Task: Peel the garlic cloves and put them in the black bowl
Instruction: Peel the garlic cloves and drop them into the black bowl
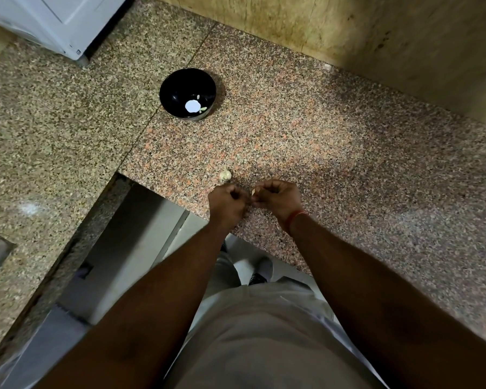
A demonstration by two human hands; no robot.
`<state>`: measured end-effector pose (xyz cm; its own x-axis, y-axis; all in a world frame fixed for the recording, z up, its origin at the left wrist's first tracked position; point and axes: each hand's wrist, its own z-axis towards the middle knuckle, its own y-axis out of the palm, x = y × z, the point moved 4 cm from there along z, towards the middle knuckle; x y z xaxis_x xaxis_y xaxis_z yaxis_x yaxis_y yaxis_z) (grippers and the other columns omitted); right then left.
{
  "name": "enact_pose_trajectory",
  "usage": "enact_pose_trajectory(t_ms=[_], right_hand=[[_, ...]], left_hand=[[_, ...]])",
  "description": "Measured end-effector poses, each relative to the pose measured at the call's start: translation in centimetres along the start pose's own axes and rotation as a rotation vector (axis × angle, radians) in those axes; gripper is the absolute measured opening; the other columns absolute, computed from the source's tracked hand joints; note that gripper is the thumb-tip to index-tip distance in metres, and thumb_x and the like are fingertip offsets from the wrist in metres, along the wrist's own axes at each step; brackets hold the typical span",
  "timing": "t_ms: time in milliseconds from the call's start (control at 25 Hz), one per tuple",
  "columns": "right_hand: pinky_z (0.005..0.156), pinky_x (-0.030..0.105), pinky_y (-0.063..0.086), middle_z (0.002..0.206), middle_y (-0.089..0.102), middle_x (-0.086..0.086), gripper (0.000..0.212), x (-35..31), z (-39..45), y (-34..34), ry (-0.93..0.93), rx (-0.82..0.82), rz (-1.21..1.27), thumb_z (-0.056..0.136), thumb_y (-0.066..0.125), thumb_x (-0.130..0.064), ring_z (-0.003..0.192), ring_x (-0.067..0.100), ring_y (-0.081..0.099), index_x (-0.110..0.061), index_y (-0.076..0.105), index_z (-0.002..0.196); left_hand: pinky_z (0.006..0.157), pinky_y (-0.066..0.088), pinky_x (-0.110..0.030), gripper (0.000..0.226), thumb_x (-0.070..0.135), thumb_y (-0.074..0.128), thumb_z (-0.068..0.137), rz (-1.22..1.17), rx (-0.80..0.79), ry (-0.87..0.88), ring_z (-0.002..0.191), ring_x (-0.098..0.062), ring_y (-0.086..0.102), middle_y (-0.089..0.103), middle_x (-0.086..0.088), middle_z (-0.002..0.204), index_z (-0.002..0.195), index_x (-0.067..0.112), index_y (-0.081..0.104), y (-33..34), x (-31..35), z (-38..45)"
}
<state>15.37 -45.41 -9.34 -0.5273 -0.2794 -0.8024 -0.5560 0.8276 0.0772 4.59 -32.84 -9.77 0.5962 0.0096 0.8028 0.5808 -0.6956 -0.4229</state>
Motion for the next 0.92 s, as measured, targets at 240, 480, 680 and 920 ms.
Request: enact_pose_trajectory(t_ms=[240,480,680,920], right_hand=[[0.076,0.046,0.065,0.087,0.077,0.014,0.005,0.6,-0.1,0.1,-0.064,0.036,-0.161,0.09,0.075,-0.002,0.085,0.034,0.076,-0.007,0.075,0.089],[0.063,0.016,0.056,0.078,0.075,0.005,0.008,1.0,-0.7,0.5,-0.172,0.049,-0.524,0.088,0.075,-0.004,0.07,0.013,0.07,-0.011,0.075,0.084],[0.069,0.024,0.05,0.081,0.071,0.002,0.015,0.4,-0.5,0.9,-0.464,-0.01,-0.935,0.078,0.072,0.0,0.073,0.016,0.062,-0.014,0.078,0.08],[0.066,0.018,0.041,0.084,0.069,0.001,0.021,0.7,0.0,0.9,-0.489,-0.02,-1.012,0.077,0.069,0.003,0.072,0.016,0.062,-0.015,0.078,0.079]], left_hand=[[0.059,0.061,-0.037,0.011,0.02,0.078,0.083,0.14,-0.032,0.17,0.055,-0.023,0.069,0.072,-0.001,0.063,0.073,0.013,0.077,0.2,0.5,0.0],[0.049,0.04,-0.034,0.023,0.015,0.064,0.08,0.436,-0.054,0.275,0.049,-0.024,0.055,0.061,-0.009,0.056,0.059,0.005,0.063,0.3,0.7,-0.9],[0.055,0.03,-0.027,0.021,0.008,0.067,0.076,0.488,-0.127,0.379,0.051,-0.017,0.05,0.054,0.003,0.055,0.058,0.018,0.06,0.1,0.1,-1.5],[0.053,0.038,-0.032,0.018,0.023,0.061,0.07,0.417,-0.123,0.343,0.051,-0.023,0.056,0.059,-0.005,0.053,0.057,0.011,0.063,0.1,-0.9,-1.0]])
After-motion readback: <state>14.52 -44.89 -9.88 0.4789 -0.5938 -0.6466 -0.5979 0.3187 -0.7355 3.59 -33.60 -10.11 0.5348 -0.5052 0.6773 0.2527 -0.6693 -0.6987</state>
